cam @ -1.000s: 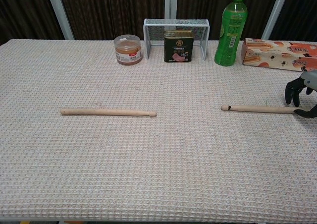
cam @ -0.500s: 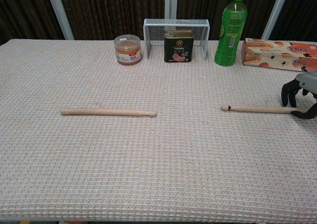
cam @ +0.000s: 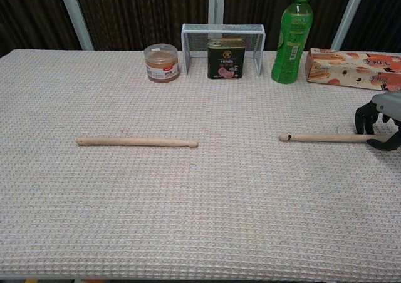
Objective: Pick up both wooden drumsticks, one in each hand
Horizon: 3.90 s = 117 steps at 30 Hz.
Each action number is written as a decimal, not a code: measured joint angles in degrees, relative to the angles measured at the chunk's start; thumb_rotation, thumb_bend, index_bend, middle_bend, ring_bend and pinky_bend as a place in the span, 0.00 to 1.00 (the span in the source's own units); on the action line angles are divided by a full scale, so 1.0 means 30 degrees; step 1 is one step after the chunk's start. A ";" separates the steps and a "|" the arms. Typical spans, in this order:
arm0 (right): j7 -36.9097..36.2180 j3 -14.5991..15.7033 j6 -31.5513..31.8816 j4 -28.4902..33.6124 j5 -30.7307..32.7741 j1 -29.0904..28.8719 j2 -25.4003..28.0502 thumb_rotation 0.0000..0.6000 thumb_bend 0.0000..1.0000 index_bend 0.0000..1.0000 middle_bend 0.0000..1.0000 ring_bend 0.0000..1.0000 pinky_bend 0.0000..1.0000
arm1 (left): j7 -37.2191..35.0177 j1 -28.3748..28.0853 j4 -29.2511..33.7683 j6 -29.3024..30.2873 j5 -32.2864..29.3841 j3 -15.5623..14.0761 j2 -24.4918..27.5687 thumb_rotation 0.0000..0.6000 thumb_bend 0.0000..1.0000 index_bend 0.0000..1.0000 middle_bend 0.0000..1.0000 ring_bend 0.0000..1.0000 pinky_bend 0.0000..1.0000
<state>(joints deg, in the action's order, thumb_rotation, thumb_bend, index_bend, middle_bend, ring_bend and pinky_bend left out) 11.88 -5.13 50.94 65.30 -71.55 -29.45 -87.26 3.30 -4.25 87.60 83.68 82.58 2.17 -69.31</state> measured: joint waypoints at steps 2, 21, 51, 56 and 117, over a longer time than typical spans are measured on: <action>0.0102 -0.0027 0.0123 0.0091 0.0007 0.0006 0.0043 1.00 0.41 0.60 0.56 0.37 0.37 | -0.0078 -0.0038 -0.0059 -0.0081 0.0002 0.0008 -0.0009 1.00 0.01 0.14 0.11 0.01 0.07; -0.2069 -0.1385 0.3507 0.7125 -0.1073 0.0919 0.5985 1.00 0.64 0.63 0.58 0.41 0.41 | -0.0178 -0.5409 -0.0029 -0.6166 -0.0654 0.2053 -0.0837 1.00 0.17 0.40 0.39 0.63 0.68; -0.4129 -0.0956 0.3284 0.7169 -0.0827 0.1487 0.6828 1.00 0.63 0.63 0.58 0.41 0.41 | 1.1146 -1.0862 -0.2848 -0.8953 -0.9814 0.2530 -0.9418 1.00 0.25 0.46 0.51 0.81 0.82; -0.4254 -0.0913 0.3251 0.7037 -0.0797 0.1521 0.6813 1.00 0.63 0.63 0.58 0.41 0.41 | 1.1331 -1.0976 -0.2996 -0.9044 -1.0190 0.2267 -0.9458 1.00 0.25 0.46 0.51 0.81 0.82; -1.4960 0.0476 0.3178 0.7506 -0.5545 0.1503 0.5498 1.00 0.65 0.63 0.59 0.43 0.41 | -0.7160 -1.0548 -0.2967 -0.9154 -0.0847 0.1685 -0.6258 1.00 0.54 0.62 0.71 0.85 0.82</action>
<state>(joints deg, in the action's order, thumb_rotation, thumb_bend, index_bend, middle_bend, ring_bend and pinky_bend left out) -33.00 -3.70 60.48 87.82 -88.18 -24.94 -70.77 -18.18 -35.90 78.70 56.21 80.04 7.23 -88.08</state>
